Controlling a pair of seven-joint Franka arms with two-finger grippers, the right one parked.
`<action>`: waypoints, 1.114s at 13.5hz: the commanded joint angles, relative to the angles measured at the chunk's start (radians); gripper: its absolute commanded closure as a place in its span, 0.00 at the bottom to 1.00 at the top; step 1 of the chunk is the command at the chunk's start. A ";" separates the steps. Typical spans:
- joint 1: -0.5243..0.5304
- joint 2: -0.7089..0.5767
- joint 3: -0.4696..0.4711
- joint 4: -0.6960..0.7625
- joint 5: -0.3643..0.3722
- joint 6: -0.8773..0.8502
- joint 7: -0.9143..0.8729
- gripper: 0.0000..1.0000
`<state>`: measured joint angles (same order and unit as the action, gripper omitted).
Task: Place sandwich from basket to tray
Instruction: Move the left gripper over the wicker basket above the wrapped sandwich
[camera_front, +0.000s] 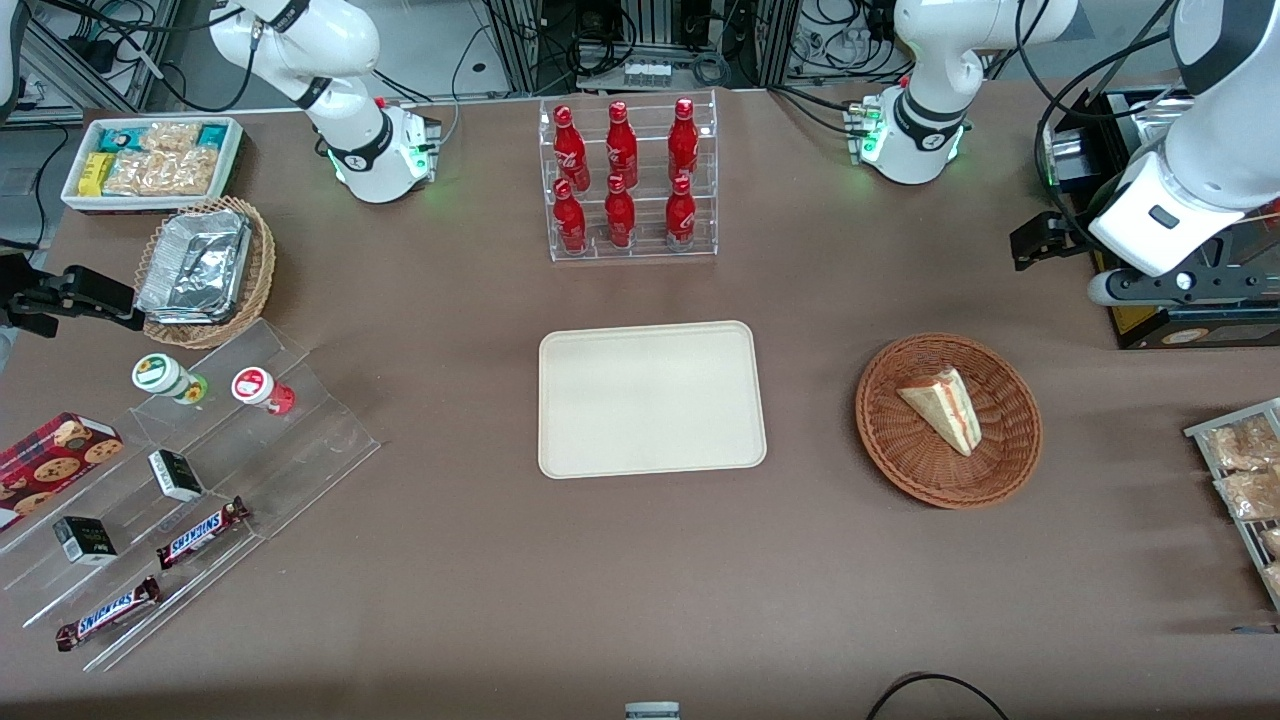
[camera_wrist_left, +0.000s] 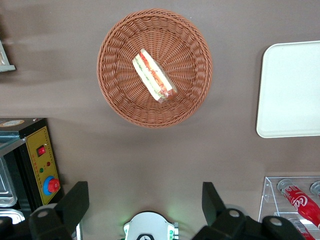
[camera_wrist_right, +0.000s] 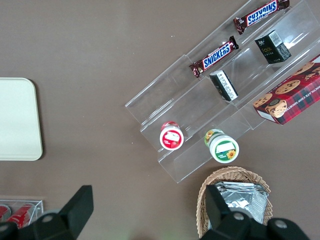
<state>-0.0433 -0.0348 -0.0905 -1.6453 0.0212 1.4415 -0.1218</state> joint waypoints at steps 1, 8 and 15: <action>0.002 -0.004 0.000 0.013 -0.004 0.010 -0.015 0.00; 0.003 0.006 0.000 -0.098 -0.009 0.109 -0.019 0.00; 0.003 0.029 0.015 -0.320 -0.007 0.358 -0.074 0.00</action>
<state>-0.0419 -0.0047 -0.0745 -1.9125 0.0210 1.7426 -0.1635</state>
